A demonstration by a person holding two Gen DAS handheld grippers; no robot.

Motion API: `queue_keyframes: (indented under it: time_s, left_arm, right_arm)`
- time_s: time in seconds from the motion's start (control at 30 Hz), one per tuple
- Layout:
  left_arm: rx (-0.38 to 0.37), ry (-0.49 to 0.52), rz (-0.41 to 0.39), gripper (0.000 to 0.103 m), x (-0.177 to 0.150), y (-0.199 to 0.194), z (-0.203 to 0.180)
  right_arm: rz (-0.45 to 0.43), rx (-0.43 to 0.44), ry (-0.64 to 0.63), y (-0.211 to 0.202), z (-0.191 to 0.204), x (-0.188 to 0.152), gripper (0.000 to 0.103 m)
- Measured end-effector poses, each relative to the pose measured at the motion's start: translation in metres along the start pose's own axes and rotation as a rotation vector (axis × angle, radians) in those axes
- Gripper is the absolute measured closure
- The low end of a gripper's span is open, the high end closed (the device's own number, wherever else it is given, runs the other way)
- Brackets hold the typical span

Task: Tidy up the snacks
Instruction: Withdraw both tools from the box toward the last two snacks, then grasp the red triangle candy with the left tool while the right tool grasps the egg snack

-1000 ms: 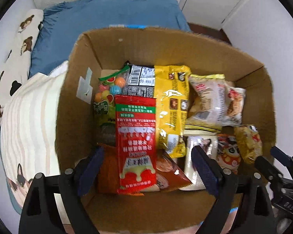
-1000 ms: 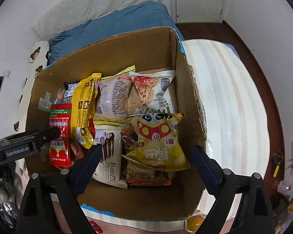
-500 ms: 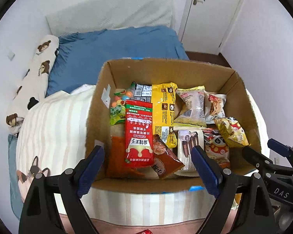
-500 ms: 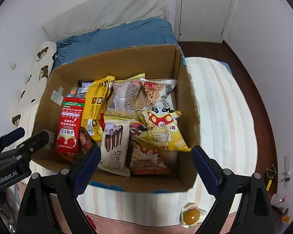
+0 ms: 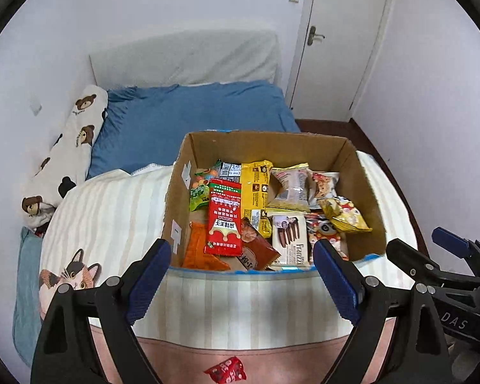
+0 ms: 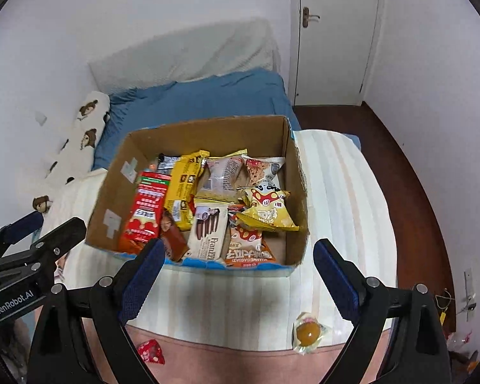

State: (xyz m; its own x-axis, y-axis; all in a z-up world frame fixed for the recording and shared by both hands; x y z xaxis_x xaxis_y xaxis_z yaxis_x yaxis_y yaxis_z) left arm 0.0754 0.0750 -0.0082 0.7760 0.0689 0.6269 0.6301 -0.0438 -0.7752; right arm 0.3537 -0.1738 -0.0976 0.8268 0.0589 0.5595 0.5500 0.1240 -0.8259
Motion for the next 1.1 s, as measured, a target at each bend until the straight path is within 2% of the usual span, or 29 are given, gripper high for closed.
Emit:
queue_keyframes:
  time_s: [0.27,0.43,0.47,0.5,0.63,0.77,0.83,1.0,1.07,1.1]
  left_arm:
    - [0.008,0.004,-0.042,0.012,-0.018,-0.034,-0.005]
    - [-0.023,-0.018,-0.009,0.011,-0.035,-0.034,-0.003]
    - [-0.029,-0.023,0.012,0.003,-0.041,-0.029,-0.003]
    - [-0.031,-0.027,0.027,0.0,-0.046,-0.024,-0.002]
    - [-0.023,-0.058,0.113,0.0,-0.074,0.006,-0.001]
    - [-0.005,-0.093,0.214,0.0,-0.108,0.044,0.002]
    - [0.003,-0.109,0.253,0.0,-0.121,0.058,0.006]
    - [0.033,-0.154,0.32,0.0,-0.147,0.082,0.017]
    - [0.047,-0.168,0.336,0.0,-0.155,0.086,0.023]
    - [0.056,-0.173,0.343,0.0,-0.159,0.087,0.027]
  right_arm:
    - [-0.058,0.024,0.015,-0.044,-0.001,-0.02,0.007]
    - [-0.017,0.073,0.075,-0.048,-0.016,-0.038,0.003]
    - [0.0,0.075,0.103,-0.044,-0.025,-0.045,0.003]
    - [0.02,0.072,0.124,-0.039,-0.032,-0.051,0.003]
    - [0.115,0.043,0.231,-0.003,-0.07,-0.074,0.003]
    - [0.226,-0.007,0.318,0.047,-0.11,-0.101,0.003]
    - [0.28,0.006,0.362,0.075,-0.124,-0.114,0.003]
    - [0.388,0.019,0.416,0.135,-0.133,-0.138,0.003]
    - [0.417,0.008,0.427,0.153,-0.134,-0.148,0.011]
    - [0.427,0.005,0.436,0.16,-0.133,-0.153,0.022]
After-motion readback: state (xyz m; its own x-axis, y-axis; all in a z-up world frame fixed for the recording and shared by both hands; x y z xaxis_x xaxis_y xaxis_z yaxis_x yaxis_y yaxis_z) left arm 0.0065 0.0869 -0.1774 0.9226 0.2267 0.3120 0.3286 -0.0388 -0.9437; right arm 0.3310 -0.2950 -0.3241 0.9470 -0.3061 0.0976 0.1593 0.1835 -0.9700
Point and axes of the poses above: each gripper's, at about its wrist camera, not at the fingertips, and y roughly the way its jaws point, z to its left, x to its top, the point moved 1 cm from there along y, roughly the way its jaws point, and after that the axes turned 1 degree about x, right-handed, at the moved point
